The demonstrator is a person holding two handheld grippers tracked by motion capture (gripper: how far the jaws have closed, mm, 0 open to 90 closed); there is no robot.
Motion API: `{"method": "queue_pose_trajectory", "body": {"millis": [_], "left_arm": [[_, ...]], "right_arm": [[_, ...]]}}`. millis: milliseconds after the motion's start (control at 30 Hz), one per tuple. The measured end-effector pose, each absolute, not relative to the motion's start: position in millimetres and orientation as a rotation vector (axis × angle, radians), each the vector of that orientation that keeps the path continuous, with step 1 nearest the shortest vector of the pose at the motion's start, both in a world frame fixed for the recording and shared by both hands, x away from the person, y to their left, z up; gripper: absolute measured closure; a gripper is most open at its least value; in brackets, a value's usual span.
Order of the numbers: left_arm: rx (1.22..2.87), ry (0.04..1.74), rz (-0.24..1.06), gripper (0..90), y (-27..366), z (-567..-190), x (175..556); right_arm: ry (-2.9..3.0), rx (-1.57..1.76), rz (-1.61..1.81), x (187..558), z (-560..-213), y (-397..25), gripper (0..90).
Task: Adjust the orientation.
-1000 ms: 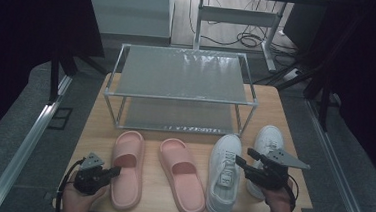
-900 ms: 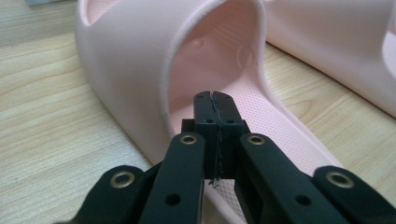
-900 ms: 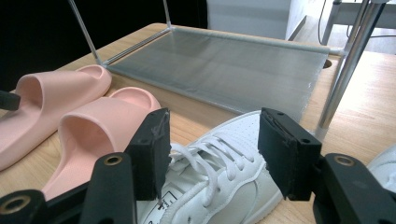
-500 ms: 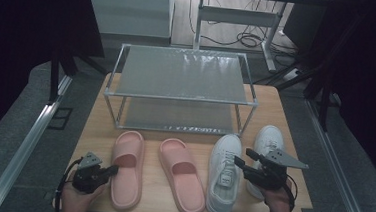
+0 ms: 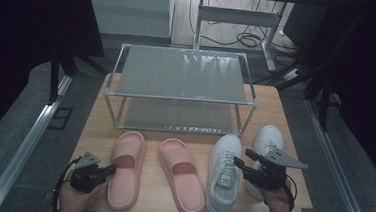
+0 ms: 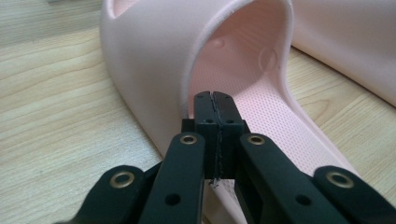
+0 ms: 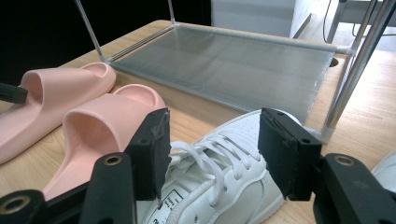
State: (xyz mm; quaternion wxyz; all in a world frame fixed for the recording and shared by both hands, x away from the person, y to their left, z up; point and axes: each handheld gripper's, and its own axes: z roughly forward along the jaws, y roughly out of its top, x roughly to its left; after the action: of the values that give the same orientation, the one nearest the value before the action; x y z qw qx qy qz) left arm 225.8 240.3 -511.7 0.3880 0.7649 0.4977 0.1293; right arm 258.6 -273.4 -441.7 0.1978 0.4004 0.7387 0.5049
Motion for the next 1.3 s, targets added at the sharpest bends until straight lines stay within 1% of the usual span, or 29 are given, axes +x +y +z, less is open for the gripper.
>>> {"method": "queue_pose_trajectory", "body": {"millis": [633, 900, 1067, 1233, 1300], "left_arm": [[1.93, 1.32, 0.351, 90.0, 259, -513, 235], [1.903, 1.317, 0.354, 88.6, 261, -509, 228], [1.894, 1.31, 0.369, 86.1, 258, -505, 223], [1.879, 1.286, 0.353, 82.1, 253, -502, 217], [1.863, 1.265, 0.371, 73.5, 249, -498, 212]], "right_arm": [[2.069, 1.124, 1.409, 259, -443, -274, 43.7], [2.07, 1.123, 1.406, 259, -443, -274, 43.7], [2.07, 1.125, 1.406, 259, -443, -273, 43.7], [2.066, 1.127, 1.405, 259, -443, -274, 43.6], [2.065, 1.126, 1.406, 259, -443, -275, 43.6]]}}
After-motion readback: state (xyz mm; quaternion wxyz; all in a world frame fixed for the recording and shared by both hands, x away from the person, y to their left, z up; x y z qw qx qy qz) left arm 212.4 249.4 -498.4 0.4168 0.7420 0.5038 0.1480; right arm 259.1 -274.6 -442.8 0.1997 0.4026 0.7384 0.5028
